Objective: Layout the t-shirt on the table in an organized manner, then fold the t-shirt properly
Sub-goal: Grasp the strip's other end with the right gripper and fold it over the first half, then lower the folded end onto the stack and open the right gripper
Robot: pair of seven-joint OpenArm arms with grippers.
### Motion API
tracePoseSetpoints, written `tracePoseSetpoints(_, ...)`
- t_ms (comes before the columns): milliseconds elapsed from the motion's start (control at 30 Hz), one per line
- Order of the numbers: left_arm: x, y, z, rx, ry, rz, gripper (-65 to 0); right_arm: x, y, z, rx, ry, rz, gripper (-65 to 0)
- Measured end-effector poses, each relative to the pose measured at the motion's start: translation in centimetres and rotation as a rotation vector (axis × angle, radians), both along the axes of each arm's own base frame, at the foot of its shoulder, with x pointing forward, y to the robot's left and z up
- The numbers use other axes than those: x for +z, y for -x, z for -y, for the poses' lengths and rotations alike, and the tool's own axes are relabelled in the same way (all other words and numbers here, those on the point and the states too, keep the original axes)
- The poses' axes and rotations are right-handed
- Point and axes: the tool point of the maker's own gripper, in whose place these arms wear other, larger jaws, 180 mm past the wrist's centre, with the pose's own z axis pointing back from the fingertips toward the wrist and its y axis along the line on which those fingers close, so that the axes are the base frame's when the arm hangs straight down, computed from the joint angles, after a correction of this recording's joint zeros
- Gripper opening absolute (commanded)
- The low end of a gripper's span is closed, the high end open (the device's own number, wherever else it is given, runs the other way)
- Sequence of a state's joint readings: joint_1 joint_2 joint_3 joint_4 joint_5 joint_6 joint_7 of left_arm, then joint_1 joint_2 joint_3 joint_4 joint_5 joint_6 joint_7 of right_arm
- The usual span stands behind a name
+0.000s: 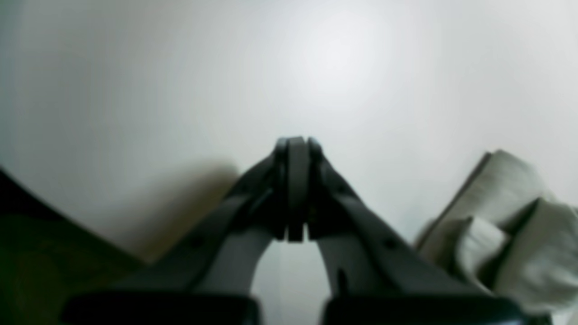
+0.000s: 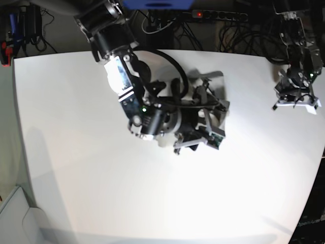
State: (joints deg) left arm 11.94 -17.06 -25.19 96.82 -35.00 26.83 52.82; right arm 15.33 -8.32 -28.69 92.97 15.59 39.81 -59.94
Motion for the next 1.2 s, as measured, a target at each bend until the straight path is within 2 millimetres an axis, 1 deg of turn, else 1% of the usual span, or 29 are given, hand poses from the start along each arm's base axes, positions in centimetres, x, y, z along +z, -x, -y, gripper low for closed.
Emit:
tracePoseSetpoints(67, -0.3, 1.4, -1.1, 0.025, -0.010, -0.023, -65.0, 2.1, -0.3, 0.0, -0.004, -0.027, 0.061, -22.4)
tracePoseSetpoints(133, -0.4, 2.7, -2.3, 0.048, -0.025, -0.045, -65.0, 4.0, -0.2, 0.0, -0.003, -0.056, 0.115, -22.5)
tracePoseSetpoints(167, -0.4, 3.3, -3.0, 0.065, -0.033, -0.052, -65.0, 4.8, -0.1, 0.0, -0.003, -0.074, 0.134, -22.5)
tracePoseSetpoints(200, -0.3, 3.9, -3.6, 0.080, -0.045, -0.055, -65.0, 5.1, -0.1, -0.1, 0.001, -0.088, 0.137, -22.5)
tracePoseSetpoints(267, -0.4, 4.7, -4.2, 0.089, -0.052, -0.066, -65.0, 4.2, -0.2, 0.7, -0.005, -0.071, 0.125, -22.5)
tracePoseSetpoints(367, -0.2, 4.6, -3.9, 0.020, -0.048, -0.044, -65.0, 1.0, -0.5, 4.3, -0.117, -0.013, 0.047, -22.6)
tracePoseSetpoints(400, -0.1, 4.6, -4.0, 0.011, -0.052, -0.038, -65.0, 0.3, -0.4, 4.9, -0.138, -0.008, 0.024, -22.7)
tracePoseSetpoints(467, -0.3, 4.6, -3.8, 0.003, -0.051, -0.037, -65.0, -0.6, 0.0, 5.5, -0.164, -0.020, -0.013, -24.4)
tracePoseSetpoints(567, -0.8, 4.3, -2.6, 0.009, -0.014, -0.029, -65.0, -1.3, 0.2, 5.2, -0.164, -0.028, -0.042, -27.1)
tracePoseSetpoints(600, -0.7, 3.9, -2.2, 0.000, 0.001, -0.017, -65.0, -1.6, 0.2, 5.0, -0.161, -0.030, -0.052, -27.3)
tracePoseSetpoints(667, -0.2, 3.4, -2.5, 0.000, -0.014, 0.001, -65.0, -2.3, 0.1, 4.9, -0.156, -0.022, -0.075, -27.5)
tracePoseSetpoints(733, 0.0, 3.3, -2.8, 0.006, -0.026, 0.007, -65.0, -3.0, -0.7, 5.0, -0.156, 0.001, -0.087, -27.5)
tracePoseSetpoints(867, -0.5, 3.5, -1.9, -0.002, 0.002, 0.000, -65.0, -3.5, -2.4, 5.0, -0.155, 0.026, -0.099, -27.5)
tracePoseSetpoints(1000, -0.5, 3.6, -2.1, 0.001, -0.006, 0.000, -65.0, -4.9, -3.6, 5.3, -0.155, 0.066, -0.142, -27.4)
tracePoseSetpoints(1200, -0.3, 3.2, -2.1, 0.001, -0.007, 0.008, -65.0, -4.8, -4.8, 5.5, -0.158, 0.078, -0.134, -27.3)
